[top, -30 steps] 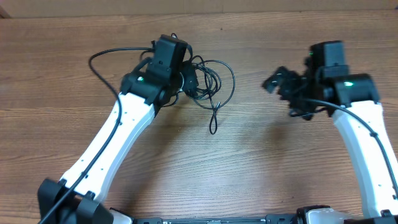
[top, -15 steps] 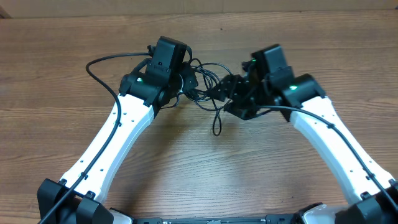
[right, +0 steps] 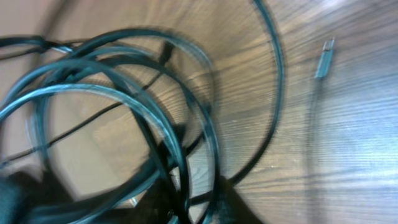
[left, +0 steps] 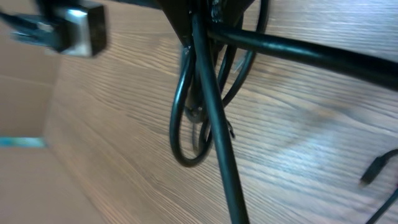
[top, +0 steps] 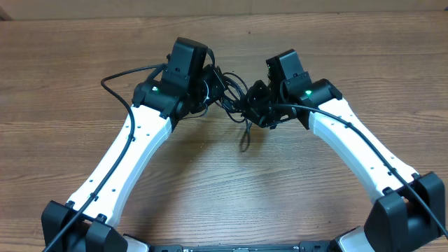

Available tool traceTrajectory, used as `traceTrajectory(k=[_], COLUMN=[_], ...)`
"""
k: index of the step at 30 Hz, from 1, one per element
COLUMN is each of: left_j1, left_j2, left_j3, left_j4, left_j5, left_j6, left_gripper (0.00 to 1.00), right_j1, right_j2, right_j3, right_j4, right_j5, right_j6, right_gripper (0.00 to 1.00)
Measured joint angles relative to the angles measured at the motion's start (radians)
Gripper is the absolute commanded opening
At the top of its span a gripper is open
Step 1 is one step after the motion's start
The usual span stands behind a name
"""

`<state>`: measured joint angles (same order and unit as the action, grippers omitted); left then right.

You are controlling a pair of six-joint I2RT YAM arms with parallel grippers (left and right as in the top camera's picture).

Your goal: Untangle cables

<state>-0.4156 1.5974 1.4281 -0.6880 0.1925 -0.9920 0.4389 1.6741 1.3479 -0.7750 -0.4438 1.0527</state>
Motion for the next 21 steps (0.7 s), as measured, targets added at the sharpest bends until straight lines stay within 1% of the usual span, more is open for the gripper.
traceTrajectory(k=[1, 2, 7, 10, 12, 14, 15, 16, 17, 18, 19, 21], left_j1=[0.009, 0.018, 0.103, 0.17, 0.198, 0.216, 0.219, 0.22, 0.22, 0.222, 0.23, 0.247], left_j2=[0.0, 0.0, 0.0, 0.0, 0.0, 0.0, 0.0, 0.0, 0.0, 0.0, -0.003, -0.012], left_j3=[0.0, 0.0, -0.003, -0.008, -0.013, -0.016, -0.018, -0.019, -0.02, -0.019, -0.016, -0.01], left_j4=[0.003, 0.007, 0.043, 0.08, 0.09, 0.09, 0.09, 0.088, 0.082, 0.08, 0.061, -0.022], left_j5=[0.015, 0.034, 0.163, 0.269, 0.329, 0.388, 0.411, 0.438, 0.465, 0.484, 0.507, 0.525], left_j6=[-0.016, -0.033, -0.145, -0.202, -0.199, -0.147, -0.102, -0.041, 0.037, 0.114, 0.218, 0.399], left_gripper=[0.04, 0.04, 0.04, 0.04, 0.04, 0.07, 0.1, 0.11, 0.11, 0.09, 0.06, 0.04], right_j1=[0.0, 0.0, 0.001, 0.002, 0.003, 0.006, 0.006, 0.007, 0.007, 0.005, -0.005, -0.03], right_j2=[0.008, 0.016, 0.029, 0.029, 0.029, 0.029, 0.029, 0.029, 0.029, 0.029, 0.031, 0.037], right_j3=[0.0, 0.0, 0.0, 0.005, 0.01, 0.016, 0.017, 0.019, 0.02, 0.02, 0.017, 0.016], right_j4=[-0.021, -0.035, -0.081, -0.085, -0.111, -0.151, -0.163, -0.178, -0.185, -0.196, -0.224, -0.232], right_j5=[0.006, 0.013, 0.053, 0.068, 0.107, 0.176, 0.2, 0.245, 0.273, 0.314, 0.367, 0.418], right_j6=[0.008, 0.01, -0.011, -0.08, -0.111, -0.137, -0.142, -0.15, -0.154, -0.156, -0.16, -0.169], right_gripper=[0.1, 0.04, 0.04, 0.04, 0.04, 0.04, 0.04, 0.04, 0.04, 0.04, 0.04, 0.04])
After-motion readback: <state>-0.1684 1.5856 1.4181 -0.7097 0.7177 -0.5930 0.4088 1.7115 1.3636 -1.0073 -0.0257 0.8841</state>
